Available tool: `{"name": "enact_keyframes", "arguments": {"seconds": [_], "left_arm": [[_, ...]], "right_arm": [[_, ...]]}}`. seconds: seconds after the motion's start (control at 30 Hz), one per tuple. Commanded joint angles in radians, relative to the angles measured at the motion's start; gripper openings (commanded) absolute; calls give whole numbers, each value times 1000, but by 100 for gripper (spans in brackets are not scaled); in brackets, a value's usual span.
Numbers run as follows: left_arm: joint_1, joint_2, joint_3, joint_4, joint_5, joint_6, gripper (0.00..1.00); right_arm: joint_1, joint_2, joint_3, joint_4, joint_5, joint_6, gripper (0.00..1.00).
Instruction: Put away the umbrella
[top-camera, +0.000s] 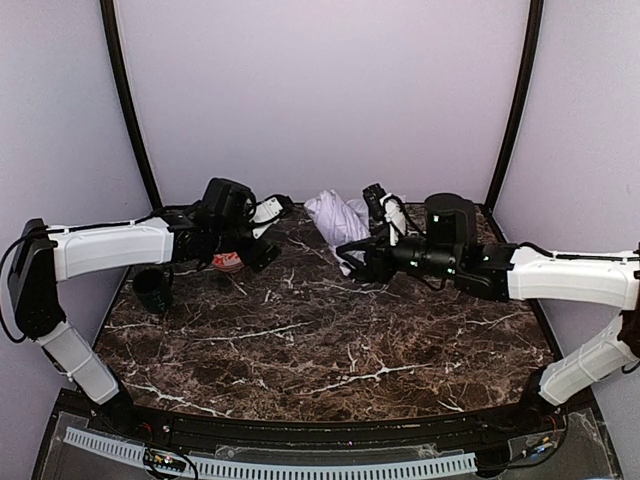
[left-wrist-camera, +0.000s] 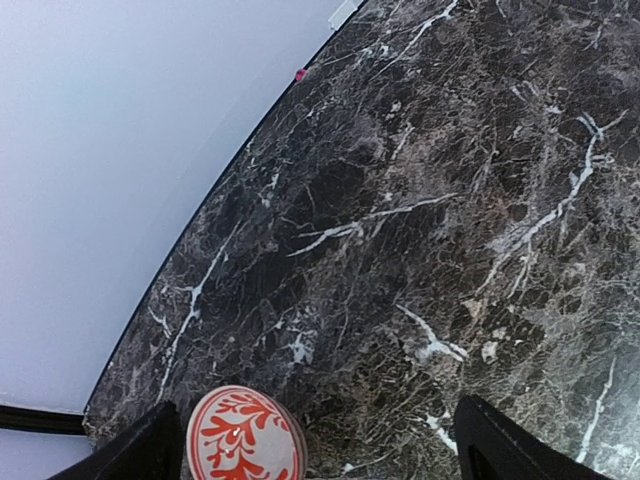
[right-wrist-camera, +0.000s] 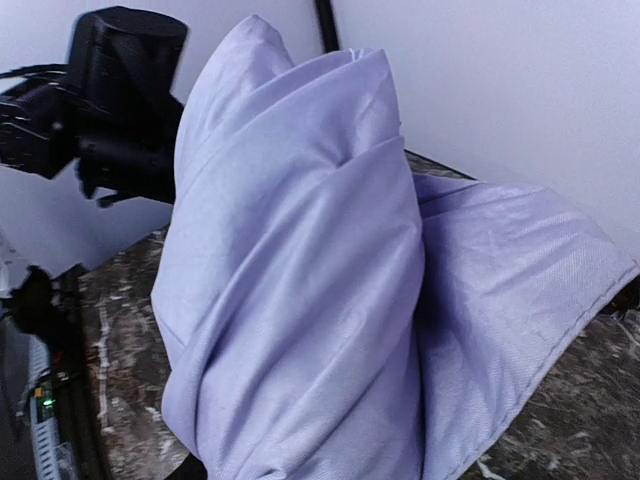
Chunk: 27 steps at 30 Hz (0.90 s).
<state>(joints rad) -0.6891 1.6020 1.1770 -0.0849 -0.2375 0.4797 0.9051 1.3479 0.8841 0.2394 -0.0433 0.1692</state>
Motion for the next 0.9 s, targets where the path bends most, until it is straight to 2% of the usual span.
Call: {"name": "enact_keyframes", "arguments": {"seconds": [0.0, 0.07, 0.1, 0.13, 0.23, 0.3, 0.33, 0.4, 0.47, 0.53, 0.67, 0.77, 0.87], "left_arm": [[3, -168, -67, -31, 256, -31, 84], [2, -291, -161, 54, 419, 12, 60], [2, -358, -209, 112, 510, 28, 58], [2, -421, -256, 164, 593, 57, 60], [2, -569, -363, 257, 868, 199, 85], [2, -597, -354, 252, 947, 238, 96], [2, -589, -311, 200, 967, 272, 99], [2, -541, -192, 13, 1034, 350, 99], [2, -494, -98, -75, 1075, 399, 99], [2, -462, -55, -54, 1118, 388, 99], [2, -435, -72, 77, 1221, 353, 99], [2, -404, -55, 122, 1337, 300, 99], [0, -385, -63, 215, 1437, 219, 91]], "right_arm": [[-85, -22, 111, -11, -635, 72, 0], [-103, -5, 166, -20, -765, 93, 0], [-103, 11, 197, -51, -782, 82, 0], [-103, 27, 235, -93, -801, 62, 0], [-95, 74, 357, -248, -832, -13, 0], [-79, 103, 418, -365, -841, -83, 0], [-69, 115, 445, -409, -851, -113, 0], [-55, 136, 488, -477, -871, -160, 1], [-38, 148, 521, -520, -880, -194, 2], [-23, 150, 537, -529, -885, -228, 2], [1, 151, 524, -468, -911, -256, 2], [2, 173, 551, -497, -932, -296, 2], [2, 197, 585, -532, -936, -334, 3]]}}
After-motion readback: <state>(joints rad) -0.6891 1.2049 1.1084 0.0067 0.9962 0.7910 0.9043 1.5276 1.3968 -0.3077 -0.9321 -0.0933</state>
